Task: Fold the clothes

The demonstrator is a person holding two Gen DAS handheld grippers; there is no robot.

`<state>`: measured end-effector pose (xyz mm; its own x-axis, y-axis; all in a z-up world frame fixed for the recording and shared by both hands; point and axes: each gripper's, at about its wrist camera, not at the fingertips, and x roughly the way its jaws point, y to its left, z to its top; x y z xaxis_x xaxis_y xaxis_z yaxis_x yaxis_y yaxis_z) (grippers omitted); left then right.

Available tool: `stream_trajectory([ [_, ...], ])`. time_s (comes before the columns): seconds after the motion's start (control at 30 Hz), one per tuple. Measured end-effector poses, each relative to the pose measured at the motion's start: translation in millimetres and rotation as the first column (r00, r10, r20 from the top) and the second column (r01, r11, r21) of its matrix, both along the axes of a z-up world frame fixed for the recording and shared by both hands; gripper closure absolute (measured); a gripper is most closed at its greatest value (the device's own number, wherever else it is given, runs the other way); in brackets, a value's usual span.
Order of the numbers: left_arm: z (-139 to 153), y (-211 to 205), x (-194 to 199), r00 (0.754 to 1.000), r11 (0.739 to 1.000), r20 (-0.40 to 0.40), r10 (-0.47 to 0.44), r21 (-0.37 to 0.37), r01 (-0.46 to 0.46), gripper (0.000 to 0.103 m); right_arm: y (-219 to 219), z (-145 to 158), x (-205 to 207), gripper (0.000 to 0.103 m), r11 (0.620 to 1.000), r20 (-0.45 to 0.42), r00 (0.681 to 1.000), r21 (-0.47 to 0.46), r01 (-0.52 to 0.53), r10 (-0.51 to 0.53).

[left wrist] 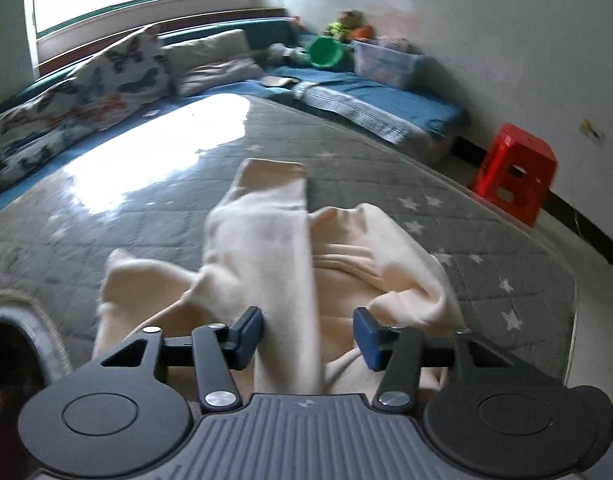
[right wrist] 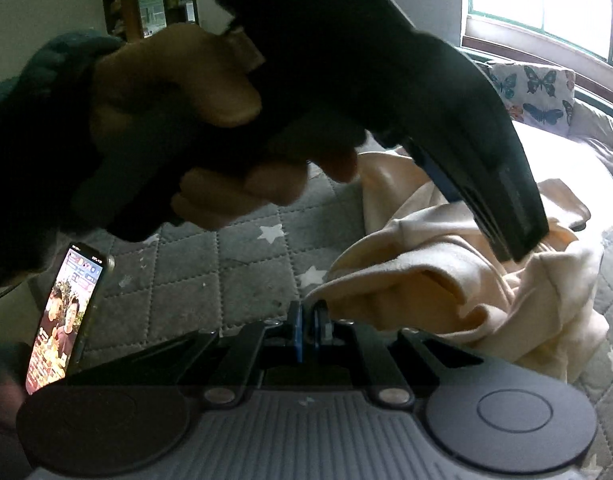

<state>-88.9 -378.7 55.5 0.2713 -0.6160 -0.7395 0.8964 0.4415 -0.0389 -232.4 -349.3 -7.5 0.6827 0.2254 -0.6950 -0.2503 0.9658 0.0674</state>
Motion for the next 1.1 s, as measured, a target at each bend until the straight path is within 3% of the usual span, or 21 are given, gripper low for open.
stream_trajectory([
  [0.1, -8, -7, 1, 0.999, 0.999, 0.017, -0.038, 0.025, 0.037, 0.058, 0, 0, 0, 0.098, 1.000, 0.001, 1.000, 0.005, 0.005, -0.005],
  [0.27, -18, -10, 12, 0.999, 0.998, 0.007, -0.038, 0.049, 0.038, 0.084, -7, 5, -4, 0.098, 1.000, -0.001, 1.000, 0.011, 0.009, -0.009],
  [0.33, -17, -7, 13, 0.999, 0.999, 0.016, -0.033, 0.041, 0.033, 0.088, -8, 6, -4, 0.098, 1.000, -0.002, 1.000, 0.010, 0.010, -0.010],
  [0.43, -11, -1, 10, 0.998, 1.000, 0.054, -0.014, 0.022, 0.013, 0.088, -8, 6, -2, 0.098, 1.000, -0.003, 1.000, 0.009, 0.010, -0.010],
  [0.53, -6, 1, 6, 0.996, 1.000, 0.082, -0.015, 0.001, 0.015, 0.080, -7, 4, 0, 0.098, 1.000, -0.003, 1.000, 0.004, 0.008, -0.008],
  [0.63, 0, -2, -4, 0.990, 0.998, 0.129, -0.056, -0.015, 0.059, 0.074, 21, -22, 13, 0.098, 1.000, 0.004, 1.000, -0.002, 0.011, -0.011],
  [0.77, -4, -15, -10, 0.983, 0.994, 0.149, -0.110, 0.009, 0.110, 0.074, 27, -25, 15, 0.098, 1.000, 0.004, 1.000, 0.001, 0.012, -0.012],
  [0.9, -13, -25, -2, 0.988, 0.995, 0.123, -0.094, 0.047, 0.089, 0.076, 32, -27, 16, 0.098, 1.000, 0.007, 1.000, 0.005, 0.014, -0.014],
  [0.97, -16, -24, 4, 0.991, 0.996, 0.106, -0.078, 0.051, 0.073, 0.081, 35, -28, 17, 0.097, 1.000, 0.007, 1.000, 0.009, 0.017, -0.017],
  [1.03, -16, -20, 8, 0.994, 0.997, 0.097, -0.059, 0.054, 0.054, 0.095, 37, -29, 18, 0.096, 1.000, 0.005, 1.000, 0.011, 0.021, -0.021],
  [1.1, -13, -13, 12, 0.995, 0.999, 0.086, -0.042, 0.036, 0.039, 0.100, 39, -30, 18, 0.093, 1.000, 0.010, 1.000, 0.012, 0.028, -0.028],
])
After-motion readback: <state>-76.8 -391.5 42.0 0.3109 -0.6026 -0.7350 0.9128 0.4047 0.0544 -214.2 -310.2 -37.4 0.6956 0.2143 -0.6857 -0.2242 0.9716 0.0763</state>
